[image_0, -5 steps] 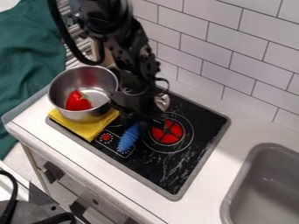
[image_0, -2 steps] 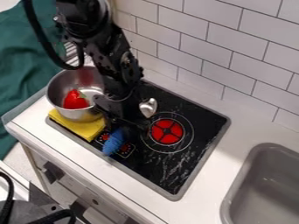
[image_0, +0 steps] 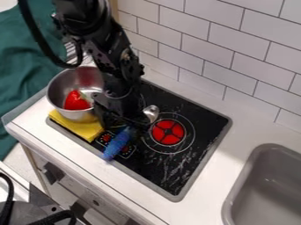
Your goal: Take the spoon and place it on the left
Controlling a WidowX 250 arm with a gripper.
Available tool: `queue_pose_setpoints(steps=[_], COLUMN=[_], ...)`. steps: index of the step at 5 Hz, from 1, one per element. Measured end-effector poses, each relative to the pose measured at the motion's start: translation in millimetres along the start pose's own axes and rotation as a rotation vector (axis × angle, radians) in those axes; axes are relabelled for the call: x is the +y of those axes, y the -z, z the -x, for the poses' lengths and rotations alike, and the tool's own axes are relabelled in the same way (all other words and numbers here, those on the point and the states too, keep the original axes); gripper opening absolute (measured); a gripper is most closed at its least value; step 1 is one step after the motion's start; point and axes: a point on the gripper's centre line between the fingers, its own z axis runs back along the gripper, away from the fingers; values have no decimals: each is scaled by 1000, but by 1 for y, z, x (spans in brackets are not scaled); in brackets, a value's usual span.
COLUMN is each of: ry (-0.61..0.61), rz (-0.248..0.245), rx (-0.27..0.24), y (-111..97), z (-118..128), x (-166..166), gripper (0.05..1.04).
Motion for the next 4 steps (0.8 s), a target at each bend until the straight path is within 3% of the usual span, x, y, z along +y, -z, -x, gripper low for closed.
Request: queue_pose_setpoints(steps=[1,2,4], ry=[2,3,-51], rz=[-6,-6,80], rx=[10,-28,47], y=[-4,-31,-47], z=[0,-11,-19], x=[-4,-16,-36], gripper=[1003,1001,1001])
